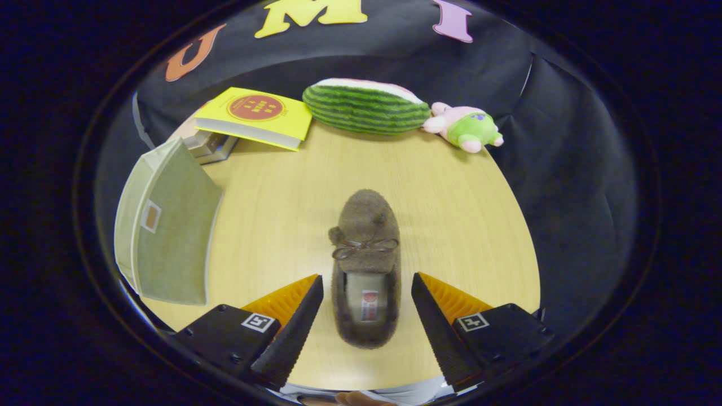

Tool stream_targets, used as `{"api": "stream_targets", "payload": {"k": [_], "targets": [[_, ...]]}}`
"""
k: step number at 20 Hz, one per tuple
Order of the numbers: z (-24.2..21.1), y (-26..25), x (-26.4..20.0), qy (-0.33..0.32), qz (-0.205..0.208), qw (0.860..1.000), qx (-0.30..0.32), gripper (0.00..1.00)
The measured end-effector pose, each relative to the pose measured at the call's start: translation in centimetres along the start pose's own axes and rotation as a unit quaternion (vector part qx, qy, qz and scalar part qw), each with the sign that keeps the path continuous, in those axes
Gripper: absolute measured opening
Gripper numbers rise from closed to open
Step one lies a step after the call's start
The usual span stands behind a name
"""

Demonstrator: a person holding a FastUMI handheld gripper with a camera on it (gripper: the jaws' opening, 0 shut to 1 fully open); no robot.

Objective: Open the storage box then place both shoes into the box .Put the left shoe in first, then the right shoe, with the right side of both shoes facing outward in a uniform manner.

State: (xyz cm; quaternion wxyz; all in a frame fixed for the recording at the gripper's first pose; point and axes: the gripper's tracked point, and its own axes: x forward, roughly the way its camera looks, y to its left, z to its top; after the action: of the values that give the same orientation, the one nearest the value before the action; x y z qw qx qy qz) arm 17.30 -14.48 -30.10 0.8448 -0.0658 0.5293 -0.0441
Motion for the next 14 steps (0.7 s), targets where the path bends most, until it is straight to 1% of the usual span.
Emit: {"api": "stream_targets", "payload": {"k": [3, 4, 7, 9, 10, 11, 12, 14], "targets": [[-0.7, -1.7, 1.7, 0.022, -0.006, 1.0, 0.005, 1.0], [-0.7, -2.6, 2.6, 0.026, -0.017, 0.999, 0.009, 1.0], [-0.4, -5.5, 5.2, 0.027, -0.07, 0.997, 0.025, 1.0], [-0.7, -4.3, 6.8, 0.034, -0.039, 0.998, 0.03, 0.94], [-1.0, -3.3, 7.2, 0.044, -0.014, 0.998, 0.036, 0.78], [-0.5, -2.7, 7.2, 0.033, -0.005, 0.998, 0.047, 0.62], [-0.5, -2.0, 7.5, 0.032, 0.014, 0.998, 0.053, 0.47], [-0.6, -1.9, 7.4, 0.036, 0.005, 0.998, 0.058, 0.15]]}}
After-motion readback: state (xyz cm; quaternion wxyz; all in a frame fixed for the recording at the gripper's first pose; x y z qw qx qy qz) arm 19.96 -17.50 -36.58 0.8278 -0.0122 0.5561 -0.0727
